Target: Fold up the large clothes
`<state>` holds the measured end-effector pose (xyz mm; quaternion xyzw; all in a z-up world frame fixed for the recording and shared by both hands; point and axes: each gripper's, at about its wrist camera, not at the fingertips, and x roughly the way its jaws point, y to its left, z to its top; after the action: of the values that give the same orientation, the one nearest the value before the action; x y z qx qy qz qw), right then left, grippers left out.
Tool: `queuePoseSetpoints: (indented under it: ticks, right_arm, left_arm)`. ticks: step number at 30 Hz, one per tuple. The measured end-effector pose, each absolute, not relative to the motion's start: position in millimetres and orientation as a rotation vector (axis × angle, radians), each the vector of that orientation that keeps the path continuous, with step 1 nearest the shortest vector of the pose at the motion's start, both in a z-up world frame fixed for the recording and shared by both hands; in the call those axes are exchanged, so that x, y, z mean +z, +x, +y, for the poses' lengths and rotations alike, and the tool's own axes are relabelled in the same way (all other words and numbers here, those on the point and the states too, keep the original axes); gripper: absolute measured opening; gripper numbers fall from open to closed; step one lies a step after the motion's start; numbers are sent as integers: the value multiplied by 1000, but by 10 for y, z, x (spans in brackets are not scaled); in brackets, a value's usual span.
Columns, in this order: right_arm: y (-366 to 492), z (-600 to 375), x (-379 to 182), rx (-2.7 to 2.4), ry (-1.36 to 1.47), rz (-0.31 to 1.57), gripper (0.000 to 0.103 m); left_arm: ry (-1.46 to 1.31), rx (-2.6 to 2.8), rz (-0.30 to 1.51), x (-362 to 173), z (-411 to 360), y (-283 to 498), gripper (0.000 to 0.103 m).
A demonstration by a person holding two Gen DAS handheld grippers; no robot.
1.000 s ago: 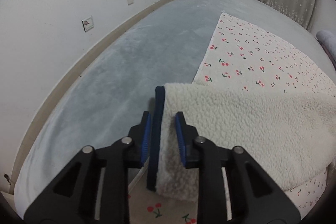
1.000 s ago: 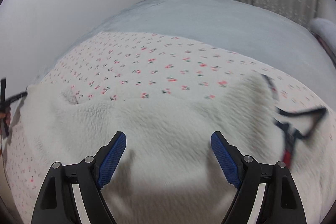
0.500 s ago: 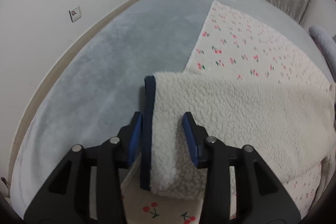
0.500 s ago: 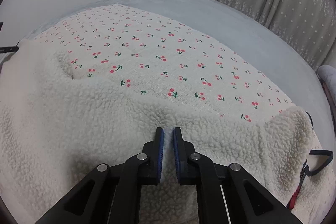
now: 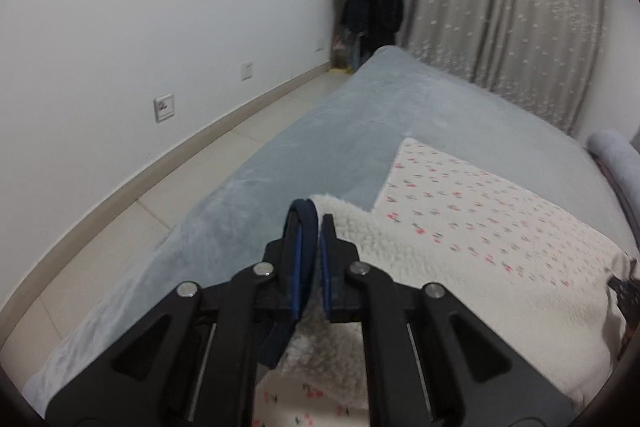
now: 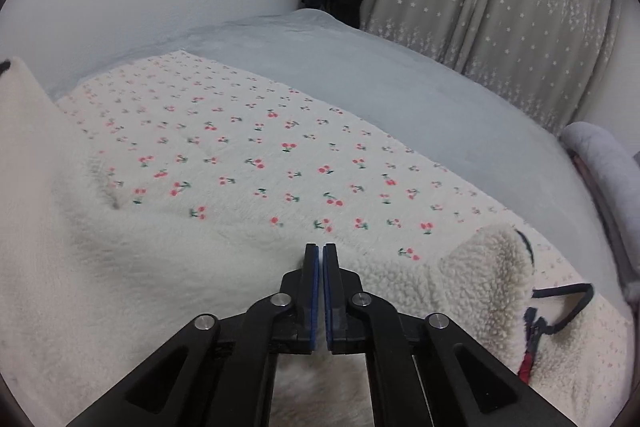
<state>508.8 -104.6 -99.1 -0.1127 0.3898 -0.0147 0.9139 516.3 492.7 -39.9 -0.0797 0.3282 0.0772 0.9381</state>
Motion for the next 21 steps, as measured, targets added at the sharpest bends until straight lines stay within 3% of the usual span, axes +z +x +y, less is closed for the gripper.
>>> queuePoseSetpoints:
  ticks: [6, 8, 10, 12, 15, 19, 21]
  right_arm:
    - [5205, -1109, -1036, 39, -143, 851, 4]
    - [5212, -1039, -996, 130, -71, 850, 15]
    - [5210, -921, -939, 217, -14, 852, 48]
    - [5231, -809, -889, 290, 20, 845, 62]
    - [5367, -663, -944, 356, 30, 912, 62]
    - [5492, -413, -1242, 382, -42, 1069, 62]
    - [5477, -294, -1371, 351, -115, 1049, 60]
  left_arm:
    - [-140, 365, 889, -1170, 4924, 5752, 10]
    - [-140, 376, 910, -1355, 4929, 5733, 11]
    - [-167, 353, 841, -1328, 4956, 5600, 11]
    - [-212, 322, 821, -1259, 5038, 5465, 27]
    - [-227, 249, 787, -1125, 5133, 5239, 55]
    - [-174, 178, 804, -1025, 5161, 5220, 55]
    - [-140, 165, 822, -1020, 5091, 5272, 55]
